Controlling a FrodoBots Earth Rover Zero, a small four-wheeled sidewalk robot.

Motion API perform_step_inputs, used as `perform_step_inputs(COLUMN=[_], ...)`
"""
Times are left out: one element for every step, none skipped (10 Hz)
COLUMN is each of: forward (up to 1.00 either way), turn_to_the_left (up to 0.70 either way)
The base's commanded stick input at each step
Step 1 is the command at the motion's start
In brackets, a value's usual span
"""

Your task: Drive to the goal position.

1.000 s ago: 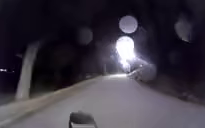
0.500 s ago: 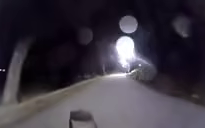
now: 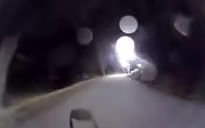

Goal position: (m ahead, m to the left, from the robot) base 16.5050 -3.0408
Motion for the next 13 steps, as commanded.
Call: perform_step_inputs(forward=[1.0,1.0,1.0,1.0,1.0,1.0,1.0,1.0,1.0,1.0,1.0,1.0,0.02], turn_to_the_left=[0.0,0.0,0.0,0.0,0.0,0.0,0.0,0.0,0.0,0.0,0.0,0.0,0.0])
